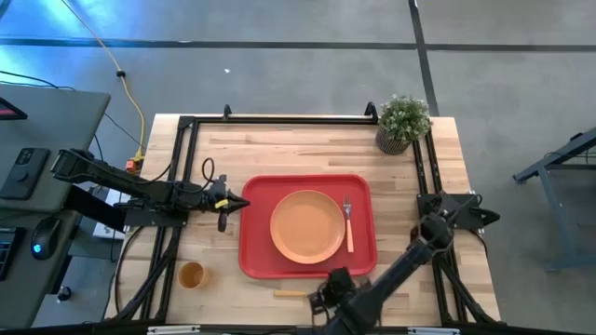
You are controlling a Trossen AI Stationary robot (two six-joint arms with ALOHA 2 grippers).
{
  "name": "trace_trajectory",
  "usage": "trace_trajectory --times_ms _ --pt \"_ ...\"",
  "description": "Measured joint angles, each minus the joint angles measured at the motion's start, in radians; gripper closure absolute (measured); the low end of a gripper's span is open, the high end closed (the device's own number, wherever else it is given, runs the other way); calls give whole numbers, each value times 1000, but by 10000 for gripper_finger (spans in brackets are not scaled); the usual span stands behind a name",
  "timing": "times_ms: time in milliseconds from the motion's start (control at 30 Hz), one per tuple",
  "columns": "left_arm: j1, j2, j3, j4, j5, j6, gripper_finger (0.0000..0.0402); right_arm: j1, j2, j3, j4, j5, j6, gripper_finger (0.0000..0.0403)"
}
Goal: Pick and place plate/cup/fork/spoon on tray
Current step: Put the orange spoon on the red serving tray to the right of the orange fork
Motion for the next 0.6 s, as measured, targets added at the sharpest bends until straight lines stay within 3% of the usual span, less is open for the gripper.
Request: trace_trajectory --times_ms 133,333,600 --pt "0 0 0 -1 0 31 401 38 0 0 -7 -41 55 292" --pt "1 0 0 -1 -2 40 401 41 -7 0 -52 -187 20 292" --pt "0 0 0 -1 -6 40 401 -11 -51 1 -59 -164 -62 292"
